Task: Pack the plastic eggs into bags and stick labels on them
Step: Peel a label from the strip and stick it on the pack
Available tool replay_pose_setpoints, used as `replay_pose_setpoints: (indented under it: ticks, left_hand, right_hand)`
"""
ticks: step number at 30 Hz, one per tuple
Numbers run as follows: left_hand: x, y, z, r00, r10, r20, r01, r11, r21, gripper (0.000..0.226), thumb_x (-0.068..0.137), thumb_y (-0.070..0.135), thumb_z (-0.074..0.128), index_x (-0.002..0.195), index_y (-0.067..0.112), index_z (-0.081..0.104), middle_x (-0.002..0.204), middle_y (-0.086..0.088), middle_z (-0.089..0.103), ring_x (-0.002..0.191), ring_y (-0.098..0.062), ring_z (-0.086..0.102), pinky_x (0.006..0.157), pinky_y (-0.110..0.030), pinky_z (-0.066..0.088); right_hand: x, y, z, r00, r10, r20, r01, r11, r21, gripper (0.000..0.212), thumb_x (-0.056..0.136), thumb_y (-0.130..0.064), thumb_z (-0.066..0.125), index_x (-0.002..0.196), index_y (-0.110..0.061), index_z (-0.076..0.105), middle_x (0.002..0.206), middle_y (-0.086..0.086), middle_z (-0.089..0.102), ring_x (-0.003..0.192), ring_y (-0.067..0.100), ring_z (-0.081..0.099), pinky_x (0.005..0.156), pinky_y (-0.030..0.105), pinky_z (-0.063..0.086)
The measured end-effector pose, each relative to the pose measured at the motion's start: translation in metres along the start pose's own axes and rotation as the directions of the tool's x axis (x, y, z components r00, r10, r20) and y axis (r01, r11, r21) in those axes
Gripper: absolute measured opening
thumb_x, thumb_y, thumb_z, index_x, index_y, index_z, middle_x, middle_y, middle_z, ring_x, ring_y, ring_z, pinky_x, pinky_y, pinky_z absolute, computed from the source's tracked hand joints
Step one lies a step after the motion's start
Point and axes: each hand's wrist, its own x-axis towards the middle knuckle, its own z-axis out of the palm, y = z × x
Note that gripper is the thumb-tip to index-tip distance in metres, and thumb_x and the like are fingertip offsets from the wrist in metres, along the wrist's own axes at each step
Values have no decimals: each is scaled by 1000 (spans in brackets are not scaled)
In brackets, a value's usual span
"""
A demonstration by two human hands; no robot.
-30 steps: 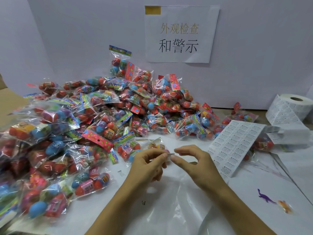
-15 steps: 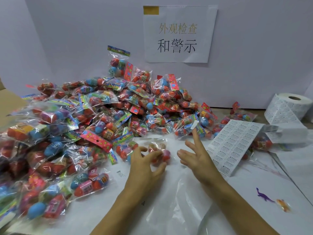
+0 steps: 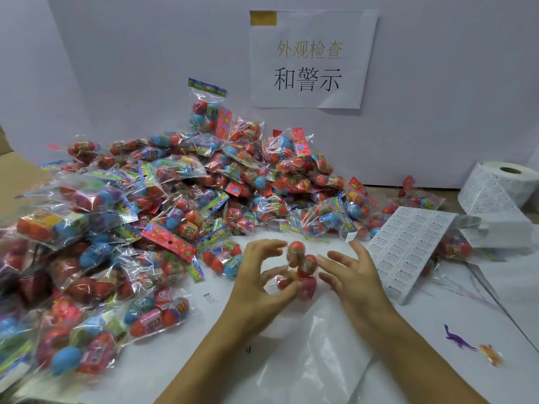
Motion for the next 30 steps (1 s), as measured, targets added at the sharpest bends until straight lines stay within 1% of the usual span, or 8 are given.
replay_pose_setpoints:
  ticks: [3,5,8,11,15,20,25,30]
  left_hand:
    - [3,1,-2,978,-203,-38,187,948,-258,75,72,10,91,135,24,53,132,2,60,120,-7,63,89,-22,55]
    - [6,0,-4,958,-279,-60,243,908,-342,66,71,17,92,130,18,62,119,-2,73,111,-12,70,85,-24,56]
    - [8,-2,-6,961,-272,-46,239,905,-351,25,76,22,85,98,14,78,94,-12,77,87,-19,73,76,-29,56]
    - [9,-4,-6,957,-285,-45,244,882,-403,16,74,17,81,89,12,79,86,-25,73,72,-26,69,67,-35,55]
    - [8,-3,-6,963,-269,-13,240,876,-418,12,77,16,79,84,6,75,72,-29,67,58,-31,63,53,-34,51]
    - [8,-4,-7,952,-303,-31,262,867,-424,19,77,21,80,82,3,74,71,-26,64,59,-26,58,53,-31,50]
    - [8,-1,-5,948,-315,-37,274,872,-405,16,78,29,82,90,19,79,96,-12,78,83,-21,73,71,-33,59]
    - [5,-2,-2,923,-367,115,379,818,-433,65,70,15,89,127,24,61,107,-11,77,98,-28,75,77,-37,61]
  right_hand:
    - [-1,0,1,999,-40,14,40,999,13,88,77,3,79,148,-29,39,121,8,62,96,26,72,90,41,56]
    - [-3,-1,3,996,-68,50,69,998,-1,87,75,2,80,144,-33,40,124,9,63,106,29,71,99,45,53]
    - [-7,-4,5,987,-87,135,87,996,8,90,72,-3,82,145,-34,39,126,10,62,100,26,72,90,37,56]
    - [-12,-8,9,978,-109,178,113,994,-12,94,69,-6,82,148,-28,36,123,13,65,96,19,72,78,25,57]
    - [-19,-10,12,963,-137,232,159,984,-79,104,65,-14,84,154,-21,29,101,10,77,94,14,73,82,23,58]
    - [-21,-11,13,967,-157,201,171,984,-55,92,79,5,79,154,-20,32,93,14,78,95,20,76,79,20,58]
    - [-19,-12,13,975,-151,160,156,988,-18,88,74,-8,83,146,-30,38,92,13,78,96,19,75,80,21,55]
    - [-12,-10,8,990,-121,68,112,987,116,93,55,-24,87,137,-31,42,96,13,78,95,20,75,91,32,52]
